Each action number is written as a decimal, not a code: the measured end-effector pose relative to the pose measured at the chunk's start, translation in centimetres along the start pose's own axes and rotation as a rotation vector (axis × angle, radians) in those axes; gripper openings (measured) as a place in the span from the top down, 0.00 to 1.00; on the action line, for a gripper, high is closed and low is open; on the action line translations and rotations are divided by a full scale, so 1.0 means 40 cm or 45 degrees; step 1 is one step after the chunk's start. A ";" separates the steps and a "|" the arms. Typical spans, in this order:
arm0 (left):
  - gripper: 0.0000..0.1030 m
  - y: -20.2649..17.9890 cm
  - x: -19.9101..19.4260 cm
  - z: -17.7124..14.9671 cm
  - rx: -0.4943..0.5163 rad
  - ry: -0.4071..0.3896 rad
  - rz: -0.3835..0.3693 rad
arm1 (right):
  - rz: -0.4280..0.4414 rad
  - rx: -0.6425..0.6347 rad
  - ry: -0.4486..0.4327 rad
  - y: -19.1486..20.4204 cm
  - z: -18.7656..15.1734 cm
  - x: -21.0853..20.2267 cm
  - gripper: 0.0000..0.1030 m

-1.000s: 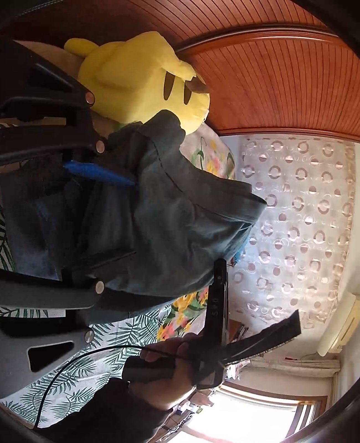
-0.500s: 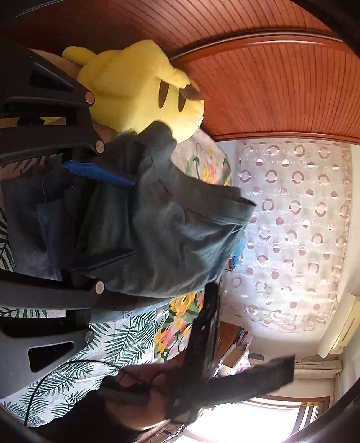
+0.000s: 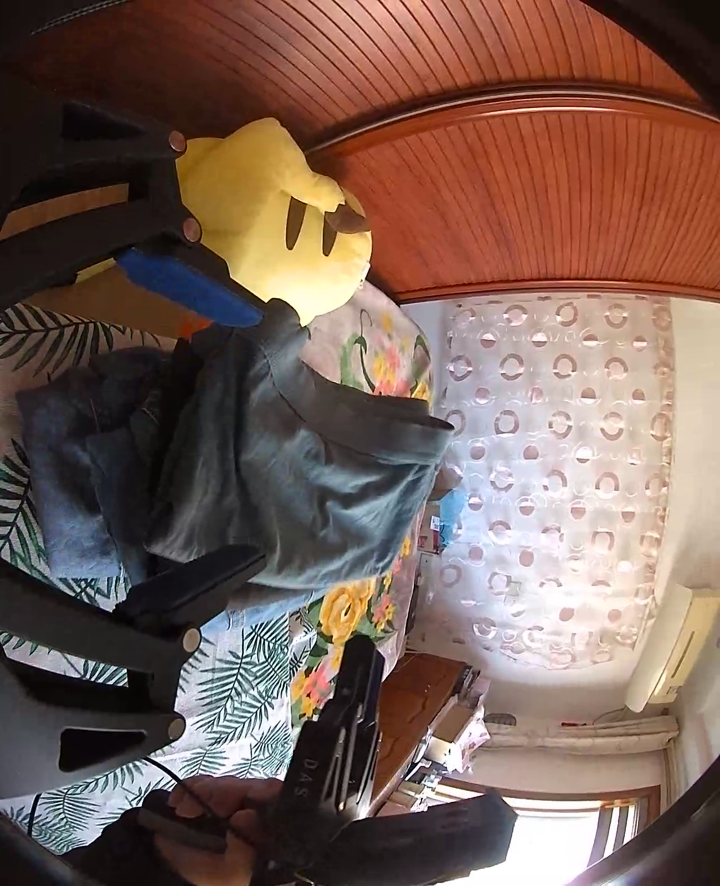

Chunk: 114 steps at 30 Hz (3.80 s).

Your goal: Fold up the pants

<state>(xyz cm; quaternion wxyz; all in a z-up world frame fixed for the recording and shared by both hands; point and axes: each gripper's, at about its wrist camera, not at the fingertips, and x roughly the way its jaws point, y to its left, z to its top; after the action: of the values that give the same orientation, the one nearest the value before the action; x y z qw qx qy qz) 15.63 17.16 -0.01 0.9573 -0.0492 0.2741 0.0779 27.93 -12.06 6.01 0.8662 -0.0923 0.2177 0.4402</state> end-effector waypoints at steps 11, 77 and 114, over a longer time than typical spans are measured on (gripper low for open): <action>0.00 -0.038 -0.077 -0.003 0.045 -0.067 0.009 | -0.016 0.019 -0.013 0.017 -0.026 -0.082 0.73; 0.00 -0.428 -0.393 -0.116 0.201 -0.128 -0.267 | -0.716 0.277 -0.232 0.415 -0.328 -0.618 0.33; 0.00 -0.426 -0.393 -0.120 0.200 -0.130 -0.264 | -0.714 0.283 -0.249 0.377 -0.354 -0.640 0.33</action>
<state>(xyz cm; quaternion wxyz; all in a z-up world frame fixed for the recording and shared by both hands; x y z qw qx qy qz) 2.99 -2.17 5.17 0.9738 0.0018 0.2237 -0.0409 -1.60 -26.55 5.63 0.9754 -0.0107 0.1462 0.1647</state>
